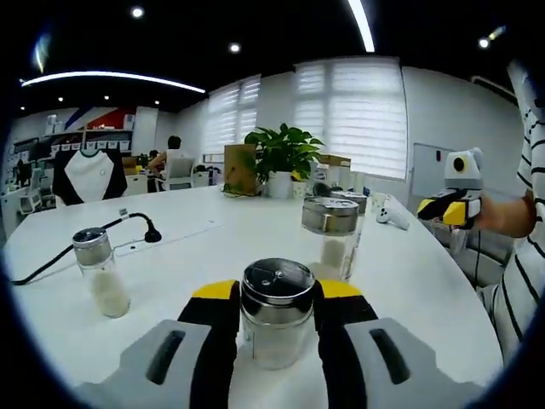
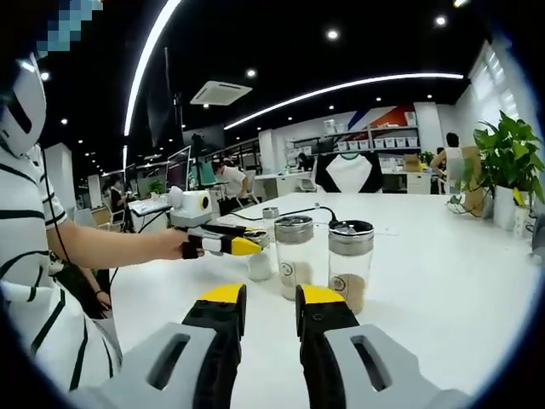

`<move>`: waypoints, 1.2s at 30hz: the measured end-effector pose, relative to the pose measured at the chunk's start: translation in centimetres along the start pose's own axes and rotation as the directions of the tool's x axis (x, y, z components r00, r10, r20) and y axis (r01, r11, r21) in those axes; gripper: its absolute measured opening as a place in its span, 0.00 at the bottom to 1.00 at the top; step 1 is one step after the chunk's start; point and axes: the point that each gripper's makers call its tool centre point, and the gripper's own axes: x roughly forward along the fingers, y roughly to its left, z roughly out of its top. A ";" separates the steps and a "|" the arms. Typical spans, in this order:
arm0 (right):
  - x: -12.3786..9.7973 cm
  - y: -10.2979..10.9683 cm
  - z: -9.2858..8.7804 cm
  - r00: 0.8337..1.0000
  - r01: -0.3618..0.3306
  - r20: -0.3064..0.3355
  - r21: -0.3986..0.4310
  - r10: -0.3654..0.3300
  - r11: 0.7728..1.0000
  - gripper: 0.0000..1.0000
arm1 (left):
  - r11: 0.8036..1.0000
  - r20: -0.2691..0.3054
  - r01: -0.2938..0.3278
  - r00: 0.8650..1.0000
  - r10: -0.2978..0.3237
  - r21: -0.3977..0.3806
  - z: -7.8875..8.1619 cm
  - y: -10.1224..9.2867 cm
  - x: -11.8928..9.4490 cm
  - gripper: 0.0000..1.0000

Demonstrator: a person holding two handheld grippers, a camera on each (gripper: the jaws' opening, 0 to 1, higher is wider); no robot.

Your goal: Rotate the seasoning bottle until the label or dispensing opening points toward the visible target arrow and the bottle remains upright within the marked orientation range

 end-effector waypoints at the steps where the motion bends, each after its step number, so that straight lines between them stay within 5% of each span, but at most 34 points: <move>1: 0.0 -0.1 0.0 1.000 0.004 0.002 0.000 -0.004 1.000 0.21 | 1.000 0.002 -0.007 1.000 0.007 -0.010 0.0 0.0 0.0 0.36; 9: -0.2 -1.0 0.2 0.999 0.040 0.015 0.017 -0.040 0.999 0.21 | 0.994 0.008 -0.106 0.994 0.107 -0.031 0.0 0.0 -0.3 0.36; 11: -0.3 -1.2 0.2 0.999 0.048 0.018 0.021 -0.049 0.999 0.20 | 0.979 0.013 -0.193 0.981 0.194 -0.073 0.0 0.6 -0.3 0.36; 19: -0.9 -2.3 0.2 0.995 0.090 0.043 0.073 -0.093 0.993 0.18 | 0.951 0.032 -0.302 0.952 0.304 -0.071 0.0 0.6 -0.2 0.36; 25: -1.5 -3.1 0.2 0.992 0.105 0.062 0.130 -0.114 0.986 0.18 | 0.904 0.054 -0.416 0.905 0.422 -0.094 -0.1 1.1 -0.7 0.36; 29: -1.7 -3.3 0.1 0.991 0.115 0.059 0.132 -0.124 0.985 0.17 | 0.908 0.071 -0.411 0.906 0.417 -0.086 -0.1 0.9 -0.3 0.36; 36: -1.9 -3.5 0.2 0.989 0.129 0.059 0.123 -0.137 0.984 0.17 | 0.884 0.077 -0.459 0.882 0.466 -0.091 -0.1 1.1 -0.4 0.36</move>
